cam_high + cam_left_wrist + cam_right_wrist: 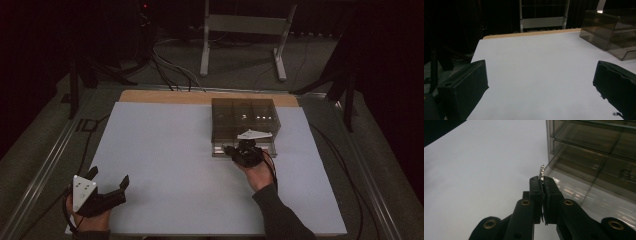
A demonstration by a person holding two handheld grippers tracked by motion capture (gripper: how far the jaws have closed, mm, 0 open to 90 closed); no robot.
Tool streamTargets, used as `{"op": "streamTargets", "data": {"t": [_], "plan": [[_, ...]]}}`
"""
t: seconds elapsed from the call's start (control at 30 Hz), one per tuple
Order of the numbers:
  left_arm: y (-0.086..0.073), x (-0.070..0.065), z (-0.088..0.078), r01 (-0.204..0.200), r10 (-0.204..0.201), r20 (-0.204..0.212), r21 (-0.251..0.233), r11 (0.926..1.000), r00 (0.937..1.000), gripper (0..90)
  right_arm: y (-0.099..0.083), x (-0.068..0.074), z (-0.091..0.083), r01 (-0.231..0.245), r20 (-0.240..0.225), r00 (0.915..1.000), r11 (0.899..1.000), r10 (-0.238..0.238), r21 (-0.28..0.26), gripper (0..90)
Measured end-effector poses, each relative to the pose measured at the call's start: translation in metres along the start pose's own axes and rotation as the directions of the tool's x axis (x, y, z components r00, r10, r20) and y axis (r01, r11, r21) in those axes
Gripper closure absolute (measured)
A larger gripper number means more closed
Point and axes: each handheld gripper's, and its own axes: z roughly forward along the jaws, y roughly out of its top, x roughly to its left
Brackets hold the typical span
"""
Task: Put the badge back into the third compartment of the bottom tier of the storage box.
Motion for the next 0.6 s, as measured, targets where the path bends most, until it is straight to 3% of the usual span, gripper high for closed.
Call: {"op": "streamTargets", "data": {"t": [0.6], "plan": [[0.0, 0.0, 0.0, -0.002, 0.002, 0.0, 0.004, 1.0, 1.0, 0.4, 0.0, -0.023, -0.019, -0.028, 0.042, 0.9987, 0.999, 0.029, -0.033, 87.3]]}}
